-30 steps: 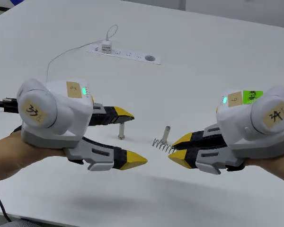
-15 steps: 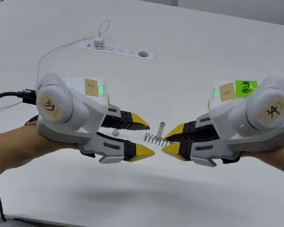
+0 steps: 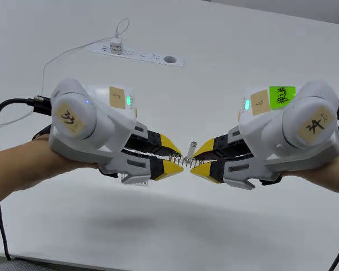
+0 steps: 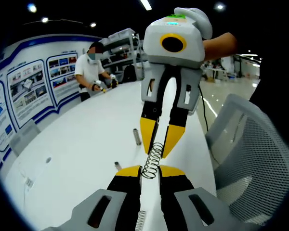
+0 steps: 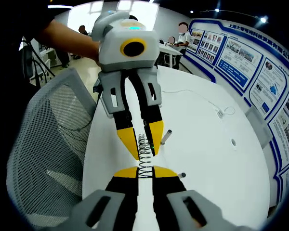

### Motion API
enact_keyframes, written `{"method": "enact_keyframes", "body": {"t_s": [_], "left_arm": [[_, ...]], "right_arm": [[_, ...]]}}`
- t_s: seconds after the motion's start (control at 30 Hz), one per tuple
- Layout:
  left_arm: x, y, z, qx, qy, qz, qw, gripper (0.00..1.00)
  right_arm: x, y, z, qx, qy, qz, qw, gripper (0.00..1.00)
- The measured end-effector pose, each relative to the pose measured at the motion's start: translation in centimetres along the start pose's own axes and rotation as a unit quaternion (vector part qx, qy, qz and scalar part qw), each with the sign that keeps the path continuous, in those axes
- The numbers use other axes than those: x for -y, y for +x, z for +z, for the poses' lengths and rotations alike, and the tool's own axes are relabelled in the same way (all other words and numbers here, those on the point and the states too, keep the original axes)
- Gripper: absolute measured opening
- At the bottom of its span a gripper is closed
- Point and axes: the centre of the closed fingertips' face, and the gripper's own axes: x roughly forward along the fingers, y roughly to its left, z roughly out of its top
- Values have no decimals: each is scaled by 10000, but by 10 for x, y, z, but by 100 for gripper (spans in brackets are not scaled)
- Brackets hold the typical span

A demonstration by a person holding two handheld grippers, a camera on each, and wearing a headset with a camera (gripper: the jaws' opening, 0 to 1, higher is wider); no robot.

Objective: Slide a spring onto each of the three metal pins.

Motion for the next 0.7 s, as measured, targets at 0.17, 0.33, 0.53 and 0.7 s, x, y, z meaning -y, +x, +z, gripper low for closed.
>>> {"method": "enact_keyframes", "body": {"t_s": [0.17, 0.33, 0.53, 0.7], "left_arm": [[2, 0, 0, -45, 232, -8, 9997, 12], [-1, -2, 4, 22, 550, 101, 9984, 10], [1, -3, 6, 64, 546, 24, 9985, 10], [5, -4, 9, 139, 533, -42, 9985, 10]], "right_arm": [[0, 0, 0, -51, -78, 35, 10000, 11], [4, -2, 2, 27, -186, -12, 9998, 11], [3, -3, 3, 142, -154, 27, 9998, 12], [2, -5, 6, 353, 119, 62, 9993, 13]]}}
